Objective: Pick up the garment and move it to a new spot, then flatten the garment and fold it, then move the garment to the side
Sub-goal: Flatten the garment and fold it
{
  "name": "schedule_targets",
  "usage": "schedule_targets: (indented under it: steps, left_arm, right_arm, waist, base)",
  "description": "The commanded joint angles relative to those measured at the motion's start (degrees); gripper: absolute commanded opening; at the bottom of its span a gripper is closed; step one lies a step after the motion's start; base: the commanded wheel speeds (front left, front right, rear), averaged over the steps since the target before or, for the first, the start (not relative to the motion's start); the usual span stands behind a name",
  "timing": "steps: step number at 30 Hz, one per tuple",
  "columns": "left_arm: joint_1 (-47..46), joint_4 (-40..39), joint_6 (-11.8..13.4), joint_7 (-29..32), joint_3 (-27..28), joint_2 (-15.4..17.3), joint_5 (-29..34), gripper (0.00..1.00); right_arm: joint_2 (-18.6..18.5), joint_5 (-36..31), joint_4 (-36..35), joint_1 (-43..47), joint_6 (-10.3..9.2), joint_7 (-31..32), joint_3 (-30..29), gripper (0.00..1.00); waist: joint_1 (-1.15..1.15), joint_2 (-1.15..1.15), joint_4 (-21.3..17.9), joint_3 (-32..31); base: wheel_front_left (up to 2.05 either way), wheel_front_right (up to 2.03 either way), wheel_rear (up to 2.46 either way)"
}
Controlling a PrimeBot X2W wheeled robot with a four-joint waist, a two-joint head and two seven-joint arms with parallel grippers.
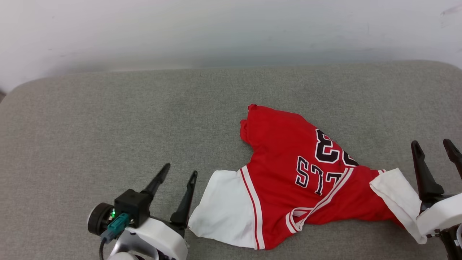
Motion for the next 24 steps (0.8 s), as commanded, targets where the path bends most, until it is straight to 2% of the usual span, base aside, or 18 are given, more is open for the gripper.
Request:
schedule_targets:
  steps: [1,7,8,12,17,22,23,24]
  left_arm:
    - [0.8,-2.8,0.3,6.4,-1.3,0.9,-1.1,1.0]
    - [0.3,-6.7,2.3,22.5,-3.4,3.1,-3.1,1.0]
    - [0.3,-6.7,2.3,22.5,-3.4,3.1,-3.1,1.0]
    - [-0.5,-6.6,3.5,31.6,-4.5,5.0,-3.5,1.0]
    - [-1.1,-4.1,4.4,35.6,-5.0,5.5,-3.9,1.0]
    - [-1.2,0.7,3.6,36.6,-5.6,4.7,-5.5,1.0]
    - [-1.2,1.7,3.5,36.6,-5.6,4.5,-5.5,0.47]
    - [-1.3,2.4,3.5,36.2,-5.5,4.4,-5.6,0.0]
  right_arm:
    - [0.4,-0.8,-1.7,0.9,-0.03,-2.8,1.0,1.0]
    - [0.5,-1.6,-3.0,-0.2,-0.03,-6.8,2.8,1.0]
    - [0.5,-1.6,-3.0,-0.2,-0.03,-6.8,2.8,1.0]
    - [0.7,-2.3,-2.9,-1.3,-0.03,-8.5,3.9,1.0]
    - [1.0,-2.7,-2.2,-2.2,-0.03,-10.2,4.8,1.0]
    - [1.3,-3.2,-1.4,-2.7,-0.03,-11.3,5.3,1.0]
    - [1.3,-3.3,-1.3,-2.7,-0.03,-11.4,5.4,1.0]
    - [1.4,-3.5,-1.2,-2.7,-0.03,-11.4,5.4,1.0]
  waist:
    - [0.0,0.0,-0.4,1.1]
    - [0.0,0.0,-1.6,3.6]
    - [0.0,0.0,-1.6,3.6]
    - [0.0,0.0,-2.8,5.5]
    - [0.0,0.0,-4.2,7.6]
    - [0.0,0.0,-4.9,9.0]
    - [0.0,0.0,-4.9,9.1]
    - [0.0,0.0,-4.9,9.2]
  base:
    - [0.0,0.0,0.0]
    - [0.0,0.0,0.0]
    - [0.0,0.0,0.0]
    - [0.0,0.0,0.0]
    - [0.0,0.0,0.0]
    - [0.0,0.0,0.0]
    - [0.0,0.0,0.0]
    - [0.0,0.0,0.0]
